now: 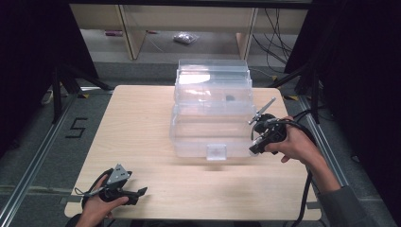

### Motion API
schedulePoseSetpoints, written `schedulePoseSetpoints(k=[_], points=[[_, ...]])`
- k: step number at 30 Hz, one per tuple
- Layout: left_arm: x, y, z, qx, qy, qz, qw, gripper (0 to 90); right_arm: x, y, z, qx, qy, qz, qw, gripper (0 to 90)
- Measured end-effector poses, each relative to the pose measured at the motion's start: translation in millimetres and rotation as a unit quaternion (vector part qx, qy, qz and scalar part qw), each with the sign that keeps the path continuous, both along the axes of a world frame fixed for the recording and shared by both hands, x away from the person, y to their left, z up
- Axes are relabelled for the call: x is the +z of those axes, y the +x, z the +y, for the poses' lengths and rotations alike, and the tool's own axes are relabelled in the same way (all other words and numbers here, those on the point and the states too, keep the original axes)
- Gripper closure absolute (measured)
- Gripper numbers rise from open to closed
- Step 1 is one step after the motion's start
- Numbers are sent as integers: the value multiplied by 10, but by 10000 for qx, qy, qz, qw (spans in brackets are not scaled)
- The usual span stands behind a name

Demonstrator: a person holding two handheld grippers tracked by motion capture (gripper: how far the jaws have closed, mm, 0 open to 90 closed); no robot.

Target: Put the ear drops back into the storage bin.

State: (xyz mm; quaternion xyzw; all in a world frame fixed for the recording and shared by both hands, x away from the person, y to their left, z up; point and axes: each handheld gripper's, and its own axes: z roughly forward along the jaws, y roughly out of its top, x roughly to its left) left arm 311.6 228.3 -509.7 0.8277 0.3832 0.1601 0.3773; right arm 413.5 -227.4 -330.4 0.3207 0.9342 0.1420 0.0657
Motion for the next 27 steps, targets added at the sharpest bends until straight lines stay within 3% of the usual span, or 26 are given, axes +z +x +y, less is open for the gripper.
schedulePoseSetpoints(k=[5, 8, 10, 14, 16, 26, 27], points=[[2, 8, 11, -5, 101, -9, 9999, 152, 66, 52, 30, 31, 28, 9, 10000, 603], [3, 7, 11, -13, 104, 1, 9999, 152, 116, 104, 54, 24, 47, 9, 10000, 603], [0, -2, -2, 2, -12, 12, 10000, 153, 127, 119, 59, 21, 53, -1, 10000, 603], [6, 5, 14, -12, 103, 2, 9999, 153, 167, 168, 90, -2, 25, -24, 10000, 603], [0, -3, -3, 8, -18, 12, 10000, 152, 185, 208, 118, 4, -4, -28, 10000, 604], [-5, 1, 0, -12, -49, -4, 10000, 153, 225, 377, 198, -42, -61, 38, 10000, 603], [2, 2, 10, -7, 43, -11, 10000, 152, 228, 420, 210, -71, -60, 53, 9999, 604]])
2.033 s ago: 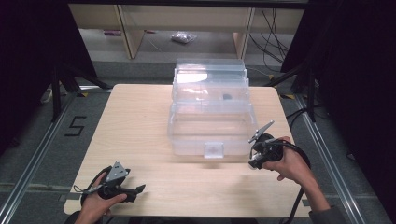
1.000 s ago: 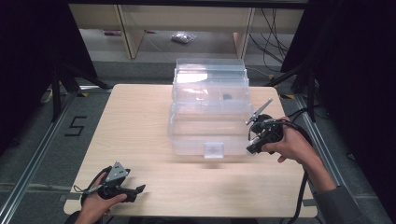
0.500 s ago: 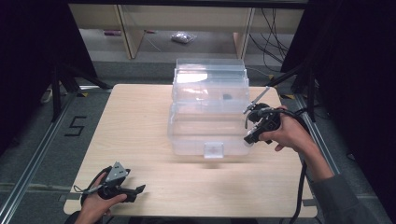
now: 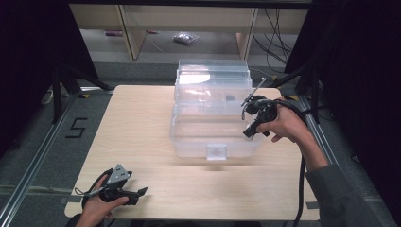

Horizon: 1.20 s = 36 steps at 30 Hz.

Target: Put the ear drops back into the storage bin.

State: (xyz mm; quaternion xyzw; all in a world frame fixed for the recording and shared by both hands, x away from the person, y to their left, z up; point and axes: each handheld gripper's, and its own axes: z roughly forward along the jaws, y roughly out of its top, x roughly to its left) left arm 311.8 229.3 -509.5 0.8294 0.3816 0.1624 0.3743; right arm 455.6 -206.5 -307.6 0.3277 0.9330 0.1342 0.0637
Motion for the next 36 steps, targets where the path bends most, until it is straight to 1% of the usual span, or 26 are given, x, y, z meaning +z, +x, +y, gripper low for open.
schedulePoseSetpoints(k=[2, 3, 4, 5, 7, 8, 10, 11, 12, 15, 17, 18, 21, 22, 23, 24, 25, 26, 27, 28, 29, 31, 32, 34, 35, 36], points=[[0, 0, 1, -13, -10, 4, 10000, 153, 2, 21, 6, -22, -13, 23, 10000, 603], [-3, -5, -8, 1, -91, 7, 10000, 152, -2, 45, 13, -87, -24, 39, 10000, 603], [-4, -6, -10, 3, -112, 6, 9999, 153, -9, 81, 8, -11, -35, -7, 10000, 603], [-3, -4, -9, 0, -97, 7, 10000, 152, -11, 102, 7, 6, -47, -1, 10000, 604], [-4, -5, -10, 2, -106, 11, 9999, 153, -32, 168, 13, -111, -31, 59, 9999, 604], [-4, -5, -11, 4, -109, 17, 9999, 153, -32, 168, 13, -111, -31, 59, 9999, 604], [-4, -5, -11, 2, -113, 15, 9999, 153, -59, 218, 6, -119, -67, 51, 9999, 604], [-4, -4, -10, -1, -106, 12, 9999, 152, -92, 262, 4, -171, -70, 87, 9998, 604], [-4, -4, -9, 0, -108, 11, 9999, 152, -92, 262, 4, -171, -70, 87, 9998, 604], [-3, -5, -9, -2, -110, 20, 9999, 153, -147, 329, -9, -238, -83, 142, 9996, 603], [1, -2, 0, -9, -59, 13, 10000, 153, -189, 375, -19, -301, -97, 148, 9994, 603], [6, -2, 8, -54, -19, 23, 10000, 153, -210, 394, -27, -342, -101, 169, 9992, 603], [0, -3, 0, -15, -52, 10, 10000, 153, -279, 455, -53, -389, -91, 216, 9990, 603], [13, 0, 20, -126, 89, 38, 9999, 153, -307, 472, -57, -421, -104, 245, 9988, 603], [12, -1, 18, -117, 74, 38, 9999, 153, -326, 489, -65, -416, -123, 231, 9988, 603], [13, -1, 18, -119, 77, 41, 9999, 153, -345, 497, -63, -486, -118, 267, 9984, 603], [8, -2, 10, -81, 17, 36, 10000, 153, -366, 505, -67, -482, -99, 258, 9985, 603], [-2, -5, -8, -5, -99, 20, 9999, 153, -383, 515, -63, -527, -124, 319, 9980, 603], [-4, -6, -10, -1, -116, 21, 9999, 153, -409, 532, -65, -504, -145, 305, 9982, 603], [-3, -6, -8, -6, -96, 19, 10000, 152, -437, 547, -67, -481, -178, 293, 9983, 604], [3, -5, 1, -41, -37, 23, 10000, 153, -459, 560, -61, -498, -168, 339, 9980, 603], [3, -4, 4, -29, -31, 6, 10000, 153, -513, 577, -55, -542, -143, 372, 9977, 603], [2, -5, 2, -28, -51, 14, 10000, 153, -560, 604, -50, -599, -184, 419, 9972, 603], [4, -5, 4, -45, -30, 23, 10000, 153, -586, 621, -54, -539, -208, 396, 9975, 603], [3, -6, 1, -36, -43, 18, 10000, 152, -610, 633, -45, -608, -181, 446, 9970, 603], [3, -6, 2, -42, -37, 16, 10000, 153, -633, 644, -47, -578, -191, 437, 9972, 604]])
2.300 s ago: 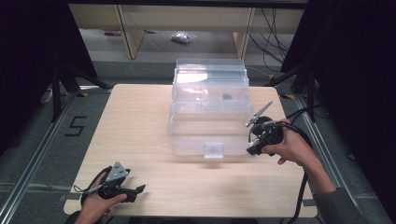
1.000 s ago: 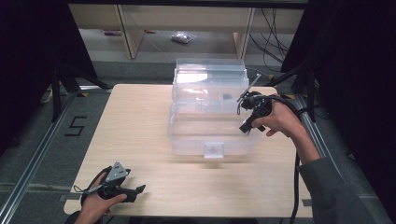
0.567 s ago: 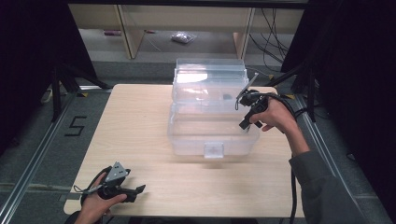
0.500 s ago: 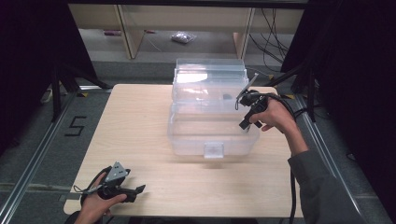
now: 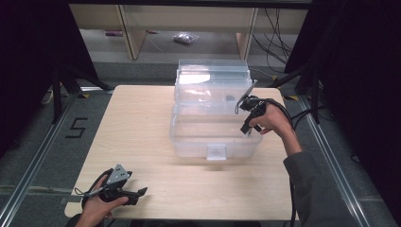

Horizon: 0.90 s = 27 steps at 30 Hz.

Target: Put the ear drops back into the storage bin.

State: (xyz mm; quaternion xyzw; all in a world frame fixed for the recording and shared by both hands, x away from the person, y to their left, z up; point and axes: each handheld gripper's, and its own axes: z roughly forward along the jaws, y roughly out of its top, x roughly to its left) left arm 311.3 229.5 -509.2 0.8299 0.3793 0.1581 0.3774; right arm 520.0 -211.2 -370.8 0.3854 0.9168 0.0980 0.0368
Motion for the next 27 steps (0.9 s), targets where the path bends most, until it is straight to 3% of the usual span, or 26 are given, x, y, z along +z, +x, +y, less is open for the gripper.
schedulePoseSetpoints(k=[3, 4, 7, 8, 10, 11, 15, 17, 21, 22, 27], points=[[0, 0, 1, -2, -2, -7, 10000, 153, -89, 32, 15, -150, -38, 130, 9998, 603], [7, 5, 19, -85, 110, 2, 9999, 153, -122, 46, 14, -161, -45, 131, 9998, 603], [6, 5, 18, -85, 107, 7, 9999, 153, -194, 89, 12, -119, -95, 157, 9998, 603], [-5, 0, -1, 5, -24, -7, 10000, 152, -209, 108, 16, -82, -52, 112, 9999, 603], [6, 4, 18, -82, 103, 12, 9999, 152, -249, 116, 34, -196, 5, 235, 9995, 603], [-4, 0, 1, -5, -14, -8, 10000, 153, -302, 134, 43, -185, -15, 246, 9995, 603], [-2, 0, 3, -15, -8, -12, 10000, 153, -360, 153, 51, -235, -25, 306, 9993, 603], [8, 4, 20, -96, 116, 13, 9999, 153, -389, 166, 48, -218, -48, 285, 9993, 603], [7, 4, 18, -86, 100, 10, 9999, 153, -412, 183, 52, -256, -57, 328, 9991, 603], [-3, 0, 1, -12, -24, -22, 10000, 152, -426, 191, 53, -286, -90, 351, 9989, 603], [-8, -3, -10, 21, -89, -20, 10000, 153, -474, 194, 44, -334, -46, 388, 9987, 603]])
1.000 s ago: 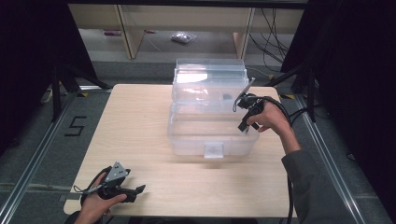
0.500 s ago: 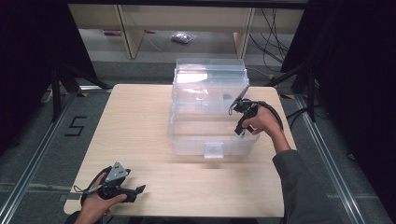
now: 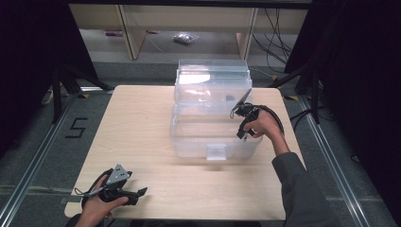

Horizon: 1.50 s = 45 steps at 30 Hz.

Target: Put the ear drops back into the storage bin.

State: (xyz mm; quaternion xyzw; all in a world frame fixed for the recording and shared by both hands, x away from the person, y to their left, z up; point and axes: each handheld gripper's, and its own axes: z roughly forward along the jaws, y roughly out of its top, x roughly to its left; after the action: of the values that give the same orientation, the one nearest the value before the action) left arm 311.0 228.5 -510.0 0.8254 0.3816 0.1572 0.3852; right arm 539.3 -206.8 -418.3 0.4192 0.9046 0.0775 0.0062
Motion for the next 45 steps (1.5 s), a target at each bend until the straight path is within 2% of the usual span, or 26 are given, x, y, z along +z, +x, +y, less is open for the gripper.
schedulePoseSetpoints(k=[5, 6, 7, 9, 12, 14, 18, 19, 21, 23, 24, 25, 26, 27, 29, 30, 33, 34, 37, 38, 45], points=[[-2, 0, -3, 9, 3, 4, 10000, 153, -60, -4, -26, 37, -16, 4, 10000, 603], [5, 5, 11, -19, 121, 0, 9999, 152, -81, -2, -27, 28, -7, 19, 10000, 602], [4, 5, 9, -13, 100, 0, 9999, 152, -85, -4, -14, -69, -84, 47, 9999, 602], [-1, 0, -2, 10, -1, 9, 10000, 152, -93, 3, -11, -48, -71, 96, 9999, 602], [-2, 0, -2, 6, 5, 8, 10000, 153, -105, 7, -14, -11, -75, 71, 9999, 601], [-1, -1, -2, 4, -2, 0, 10000, 152, -114, 5, -9, -32, -144, 134, 9998, 600], [-1, 0, -1, 6, 2, 4, 10000, 152, -107, -5, -10, 32, -99, 190, 9998, 575], [0, -1, -2, 3, -2, 6, 10000, 152, -103, -9, -18, 145, -113, 91, 9998, 565], [-1, -1, -2, 10, -4, 5, 10000, 152, -54, -38, 3, 45, -79, 97, 9999, 511], [-2, 0, -3, 7, 2, 8, 10000, 153, -6, -59, 12, -1, -29, -8, 10000, 471], [3, 6, 9, -12, 119, 0, 9999, 153, 22, -76, 11, 4, -44, -40, 10000, 456], [3, 6, 9, -14, 124, -1, 9999, 153, 38, -78, -1, 119, -48, -127, 9998, 430], [3, 6, 9, -19, 127, 2, 9999, 152, 70, -91, 8, 8, -55, -95, 9999, 409], [2, 6, 9, -17, 125, -5, 9999, 153, 109, -98, 2, -37, -46, -171, 9998, 397], [3, 7, 10, -20, 129, 6, 9999, 152, 162, -106, -1, -21, 30, -294, 9996, 385], [3, 8, 10, -20, 131, 4, 9999, 153, 177, -104, -14, 92, 129, -376, 9992, 373], [3, 6, 10, -17, 125, 1, 9999, 153, 264, -128, -10, 17, 172, -494, 9986, 352], [4, 7, 11, -19, 128, 4, 9999, 153, 302, -145, -20, 16, 208, -603, 9980, 336], [1, 3, 5, -5, 66, 4, 10000, 153, 337, -160, -22, 1, 261, -637, 9976, 333], [5, 7, 12, -21, 128, 9, 9999, 153, 361, -196, -11, -2, 288, -696, 9972, 331], [4, 7, 11, -19, 129, 8, 9999, 153, 443, -277, 2, 20, 356, -786, 9963, 321]])
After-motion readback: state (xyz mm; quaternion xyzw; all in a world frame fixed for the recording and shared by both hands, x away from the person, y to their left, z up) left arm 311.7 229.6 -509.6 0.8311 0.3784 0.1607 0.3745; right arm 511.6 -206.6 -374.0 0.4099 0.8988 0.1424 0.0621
